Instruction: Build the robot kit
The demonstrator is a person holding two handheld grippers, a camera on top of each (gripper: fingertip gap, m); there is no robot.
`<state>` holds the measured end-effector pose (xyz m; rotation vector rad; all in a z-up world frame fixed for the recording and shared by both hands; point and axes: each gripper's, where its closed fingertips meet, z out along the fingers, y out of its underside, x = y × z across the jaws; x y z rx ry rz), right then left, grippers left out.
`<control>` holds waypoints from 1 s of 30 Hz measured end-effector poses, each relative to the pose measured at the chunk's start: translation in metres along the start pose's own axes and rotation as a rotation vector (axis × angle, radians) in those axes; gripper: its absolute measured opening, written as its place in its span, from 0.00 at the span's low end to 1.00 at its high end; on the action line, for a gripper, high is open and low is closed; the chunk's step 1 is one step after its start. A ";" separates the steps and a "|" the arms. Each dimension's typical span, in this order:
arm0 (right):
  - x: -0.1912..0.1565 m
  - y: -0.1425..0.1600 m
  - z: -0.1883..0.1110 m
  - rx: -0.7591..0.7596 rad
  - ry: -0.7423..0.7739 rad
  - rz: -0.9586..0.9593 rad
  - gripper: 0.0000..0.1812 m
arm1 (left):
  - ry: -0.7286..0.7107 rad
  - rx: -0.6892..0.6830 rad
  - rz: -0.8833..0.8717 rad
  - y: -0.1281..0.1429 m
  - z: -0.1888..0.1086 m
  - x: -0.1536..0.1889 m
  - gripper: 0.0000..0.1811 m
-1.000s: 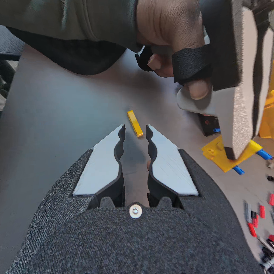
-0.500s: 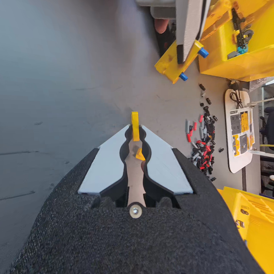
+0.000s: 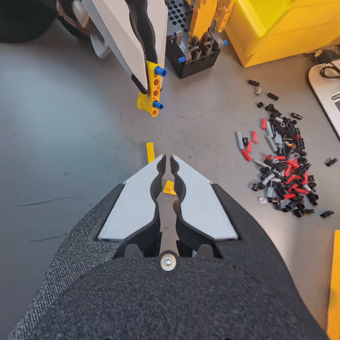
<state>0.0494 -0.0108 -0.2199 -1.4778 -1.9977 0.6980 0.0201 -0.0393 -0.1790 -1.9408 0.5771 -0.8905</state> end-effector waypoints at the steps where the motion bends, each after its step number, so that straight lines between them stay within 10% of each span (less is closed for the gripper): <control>1: -0.002 0.002 0.002 -0.015 -0.035 0.029 0.02 | -0.002 -0.005 0.000 0.001 0.000 0.000 0.04; 20: -0.022 0.011 0.009 -0.088 -0.007 -0.110 0.11 | -0.009 -0.026 -0.008 0.004 -0.001 -0.001 0.03; 30: -0.029 0.011 0.014 -0.281 -0.231 -0.225 0.09 | -0.002 -0.026 0.003 0.004 -0.002 0.000 0.03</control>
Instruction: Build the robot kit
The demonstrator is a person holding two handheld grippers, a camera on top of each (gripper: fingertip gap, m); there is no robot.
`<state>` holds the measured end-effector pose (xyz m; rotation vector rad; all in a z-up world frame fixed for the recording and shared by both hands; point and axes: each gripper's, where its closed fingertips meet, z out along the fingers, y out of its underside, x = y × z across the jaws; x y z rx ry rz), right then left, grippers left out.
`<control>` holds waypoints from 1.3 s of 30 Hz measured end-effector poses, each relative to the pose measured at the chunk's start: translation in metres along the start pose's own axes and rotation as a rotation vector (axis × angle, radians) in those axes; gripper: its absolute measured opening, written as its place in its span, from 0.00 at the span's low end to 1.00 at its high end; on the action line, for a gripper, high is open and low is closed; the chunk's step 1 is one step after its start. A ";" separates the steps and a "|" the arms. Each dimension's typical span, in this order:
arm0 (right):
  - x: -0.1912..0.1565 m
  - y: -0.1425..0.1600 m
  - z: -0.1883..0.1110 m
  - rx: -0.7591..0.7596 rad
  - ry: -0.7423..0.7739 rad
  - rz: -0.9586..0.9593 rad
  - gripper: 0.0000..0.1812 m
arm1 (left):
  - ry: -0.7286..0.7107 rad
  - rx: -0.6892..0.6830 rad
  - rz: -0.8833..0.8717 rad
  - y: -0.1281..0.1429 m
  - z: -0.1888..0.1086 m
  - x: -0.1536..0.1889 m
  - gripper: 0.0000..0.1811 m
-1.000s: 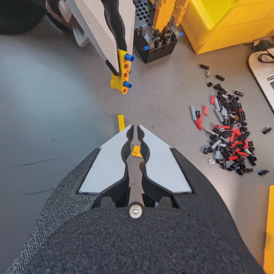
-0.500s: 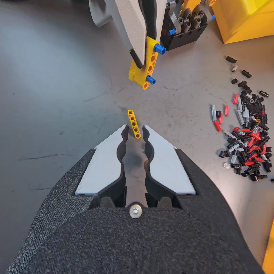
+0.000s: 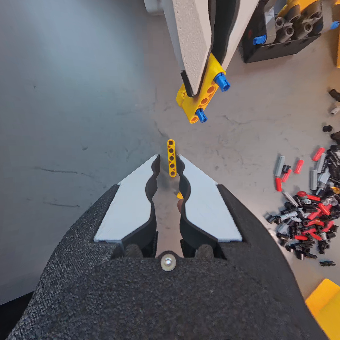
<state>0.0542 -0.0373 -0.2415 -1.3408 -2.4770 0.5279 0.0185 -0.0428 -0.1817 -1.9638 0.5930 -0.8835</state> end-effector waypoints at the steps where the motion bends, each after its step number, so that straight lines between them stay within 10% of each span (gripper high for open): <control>1: -0.003 0.001 0.000 0.001 -0.037 0.027 0.06 | 0.003 0.004 0.001 -0.001 -0.001 0.001 0.03; 8: 0.002 -0.003 -0.001 0.204 -0.054 0.212 0.04 | 0.047 0.022 -0.018 -0.004 -0.002 0.007 0.03; 16: 0.030 -0.052 -0.084 0.939 -0.219 0.533 0.04 | 0.137 0.083 -0.117 -0.013 -0.003 0.015 0.03; 39: 0.004 -0.056 -0.063 0.872 -0.416 0.533 0.04 | 0.233 0.037 -0.146 -0.006 0.002 0.031 0.03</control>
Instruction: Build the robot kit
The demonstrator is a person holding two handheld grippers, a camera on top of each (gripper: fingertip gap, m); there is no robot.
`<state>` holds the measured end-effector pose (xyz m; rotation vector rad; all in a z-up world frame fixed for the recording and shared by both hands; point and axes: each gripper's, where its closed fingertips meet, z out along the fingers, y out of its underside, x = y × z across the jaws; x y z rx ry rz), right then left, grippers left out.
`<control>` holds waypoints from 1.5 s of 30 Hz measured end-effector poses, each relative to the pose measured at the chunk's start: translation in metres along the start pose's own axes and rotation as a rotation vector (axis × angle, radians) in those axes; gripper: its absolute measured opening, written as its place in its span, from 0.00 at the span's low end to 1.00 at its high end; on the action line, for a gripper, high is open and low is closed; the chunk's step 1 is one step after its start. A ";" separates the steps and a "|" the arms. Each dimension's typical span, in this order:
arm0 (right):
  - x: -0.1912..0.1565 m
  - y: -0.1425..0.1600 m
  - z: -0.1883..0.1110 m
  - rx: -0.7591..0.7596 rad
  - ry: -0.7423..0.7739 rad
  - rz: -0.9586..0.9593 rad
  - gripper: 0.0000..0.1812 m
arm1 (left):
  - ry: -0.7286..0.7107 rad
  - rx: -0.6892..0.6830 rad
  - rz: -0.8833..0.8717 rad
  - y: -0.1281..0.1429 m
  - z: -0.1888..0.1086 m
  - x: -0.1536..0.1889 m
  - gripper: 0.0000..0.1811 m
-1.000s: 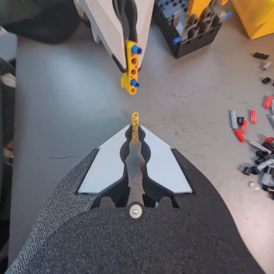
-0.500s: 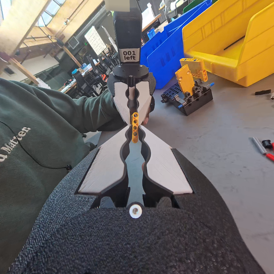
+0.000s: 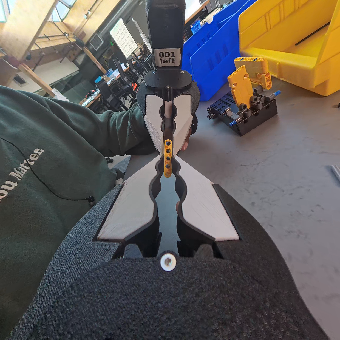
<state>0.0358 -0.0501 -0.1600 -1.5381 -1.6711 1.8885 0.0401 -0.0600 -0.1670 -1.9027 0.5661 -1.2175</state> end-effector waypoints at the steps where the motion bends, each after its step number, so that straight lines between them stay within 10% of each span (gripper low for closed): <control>1: -0.001 0.002 0.000 -0.009 -0.003 -0.005 0.04 | 0.009 -0.002 -0.002 0.000 0.000 0.002 0.03; 45: -0.004 0.025 0.019 -0.128 0.049 -0.094 0.03 | -0.034 -0.009 -0.015 0.000 0.003 0.003 0.03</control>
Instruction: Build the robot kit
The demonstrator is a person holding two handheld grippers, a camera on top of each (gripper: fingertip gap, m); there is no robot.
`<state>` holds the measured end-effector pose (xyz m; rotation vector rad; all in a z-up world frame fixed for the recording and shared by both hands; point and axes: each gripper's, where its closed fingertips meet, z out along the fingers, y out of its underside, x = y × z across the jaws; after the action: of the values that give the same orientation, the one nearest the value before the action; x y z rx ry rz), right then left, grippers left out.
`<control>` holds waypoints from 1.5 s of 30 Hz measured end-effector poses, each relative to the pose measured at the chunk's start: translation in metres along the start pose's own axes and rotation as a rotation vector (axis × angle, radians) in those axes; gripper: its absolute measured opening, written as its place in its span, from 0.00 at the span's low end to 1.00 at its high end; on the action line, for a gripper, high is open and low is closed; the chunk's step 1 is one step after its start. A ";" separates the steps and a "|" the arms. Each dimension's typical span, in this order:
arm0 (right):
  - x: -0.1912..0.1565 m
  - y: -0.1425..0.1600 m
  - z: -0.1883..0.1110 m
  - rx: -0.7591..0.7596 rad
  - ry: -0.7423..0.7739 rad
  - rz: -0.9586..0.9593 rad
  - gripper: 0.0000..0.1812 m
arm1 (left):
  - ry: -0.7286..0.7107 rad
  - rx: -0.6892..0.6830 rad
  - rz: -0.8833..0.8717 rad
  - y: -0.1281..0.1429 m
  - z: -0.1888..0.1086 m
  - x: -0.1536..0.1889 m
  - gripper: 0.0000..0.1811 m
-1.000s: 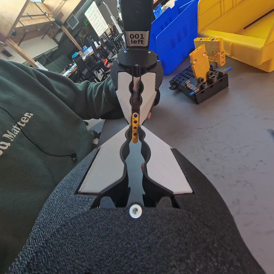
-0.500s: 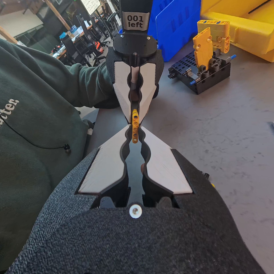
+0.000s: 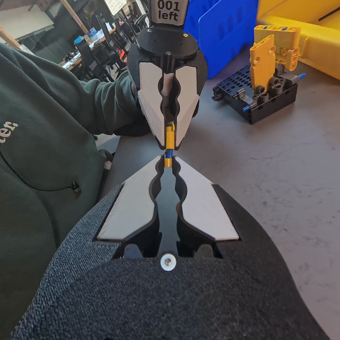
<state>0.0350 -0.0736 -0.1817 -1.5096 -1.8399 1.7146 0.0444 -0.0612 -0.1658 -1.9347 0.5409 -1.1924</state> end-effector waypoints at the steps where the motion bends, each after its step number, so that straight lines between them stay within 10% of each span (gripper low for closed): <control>1: 0.001 -0.001 -0.001 0.004 0.007 -0.012 0.03 | -0.001 0.003 0.007 -0.001 -0.001 0.000 0.03; 14: 0.015 0.018 -0.030 -0.322 0.264 -0.288 0.04 | -0.166 -0.293 0.295 0.046 0.012 -0.021 0.04; 22: 0.024 0.060 -0.043 -0.712 0.358 -0.391 0.04 | -0.148 -0.231 0.263 0.035 0.013 -0.020 0.03; 45: 0.034 0.060 -0.022 -0.522 0.338 -0.385 0.10 | -0.144 -0.368 0.328 0.058 0.010 -0.017 0.03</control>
<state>0.0667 -0.0457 -0.2406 -1.3658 -2.2908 0.7896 0.0480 -0.0800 -0.2236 -2.1088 1.0118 -0.7772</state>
